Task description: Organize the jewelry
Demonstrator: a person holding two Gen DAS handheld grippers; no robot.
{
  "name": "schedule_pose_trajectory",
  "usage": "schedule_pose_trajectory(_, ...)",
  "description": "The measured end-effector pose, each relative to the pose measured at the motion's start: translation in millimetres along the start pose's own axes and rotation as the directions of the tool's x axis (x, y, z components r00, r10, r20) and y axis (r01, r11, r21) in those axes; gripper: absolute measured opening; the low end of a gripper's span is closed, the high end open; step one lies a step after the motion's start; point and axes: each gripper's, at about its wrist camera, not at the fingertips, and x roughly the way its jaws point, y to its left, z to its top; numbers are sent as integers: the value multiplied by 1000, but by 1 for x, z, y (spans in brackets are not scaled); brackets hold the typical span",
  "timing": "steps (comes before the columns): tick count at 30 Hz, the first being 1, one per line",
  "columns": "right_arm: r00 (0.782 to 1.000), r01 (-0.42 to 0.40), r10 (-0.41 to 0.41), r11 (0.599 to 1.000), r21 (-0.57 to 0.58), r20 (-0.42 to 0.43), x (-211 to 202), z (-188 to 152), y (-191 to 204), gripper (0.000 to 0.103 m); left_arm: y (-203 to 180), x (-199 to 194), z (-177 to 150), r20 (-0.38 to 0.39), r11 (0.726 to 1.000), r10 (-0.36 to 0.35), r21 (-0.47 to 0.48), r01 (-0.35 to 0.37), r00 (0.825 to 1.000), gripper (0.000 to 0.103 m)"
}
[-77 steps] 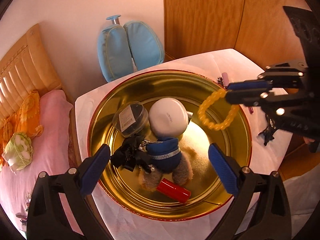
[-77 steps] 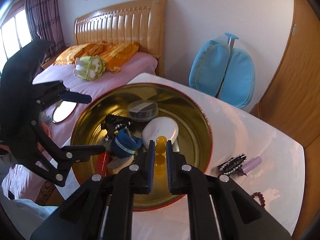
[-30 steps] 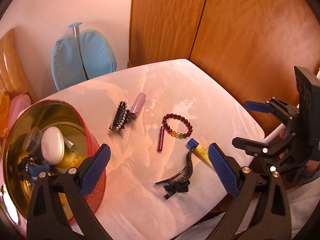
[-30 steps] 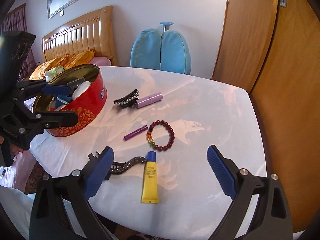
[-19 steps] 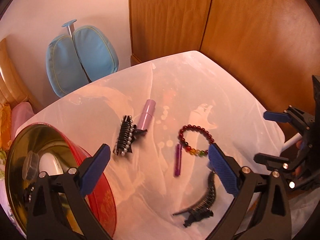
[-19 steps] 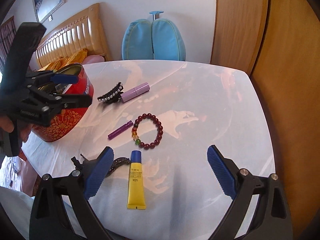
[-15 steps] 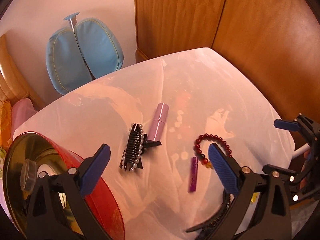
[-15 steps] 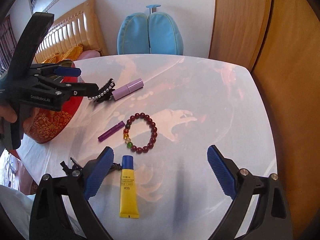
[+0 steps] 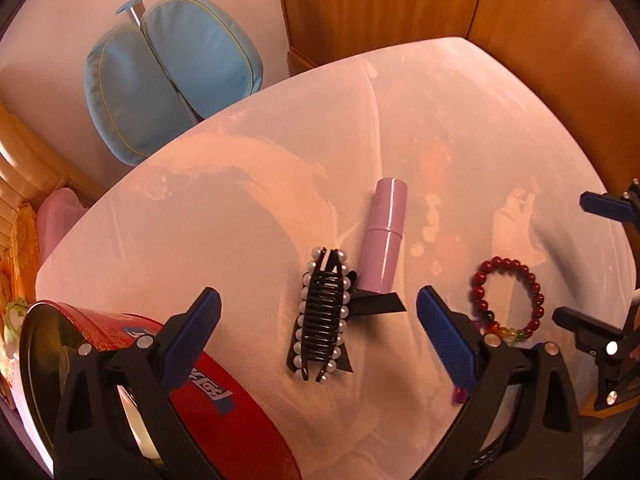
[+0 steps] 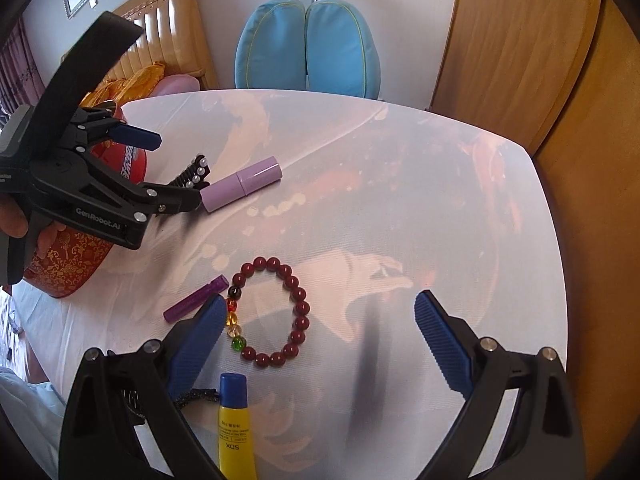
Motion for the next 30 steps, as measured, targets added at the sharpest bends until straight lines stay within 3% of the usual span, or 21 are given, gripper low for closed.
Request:
schedule_pose_trajectory(7, 1000, -2, 2, 1000, 1, 17, -3, 3, 0, 96, -2, 5, -2, -35, 998, 54, 25, -53, 998, 95)
schedule_pose_trajectory(13, 1000, -1, 1, 1000, 6, 30, -8, 1, 0, 96, 2, 3, -5, -60, 991, 130, 43, -127, 990, 72)
schedule_pose_trajectory(14, 999, 0, 0, 1000, 6, 33, -9, 0, -1, 96, 4, 1, -6, -59, 989, 143, 44, -141, 988, 63)
schedule_pose_trajectory(16, 999, 1, -1, 1000, 7, 39, -12, -1, -2, 96, 9, -3, -6, -43, 984, 176, 40, -174, 983, 33)
schedule_pose_trajectory(17, 999, 0, -1, 1000, 8, 42, -13, -1, -2, 96, 15, -5, -6, -50, 989, 147, 16, -146, 988, 10)
schedule_pose_trajectory(19, 999, 1, -2, 1000, 7, 47, -16, -1, -3, 96, 23, -9, -8, -49, 994, 98, -32, -100, 994, 8)
schedule_pose_trajectory(30, 998, 6, -6, 1000, 1, 64, -27, -6, -4, 96, 20, -24, -11, -4, 994, 71, -84, -71, 997, 2)
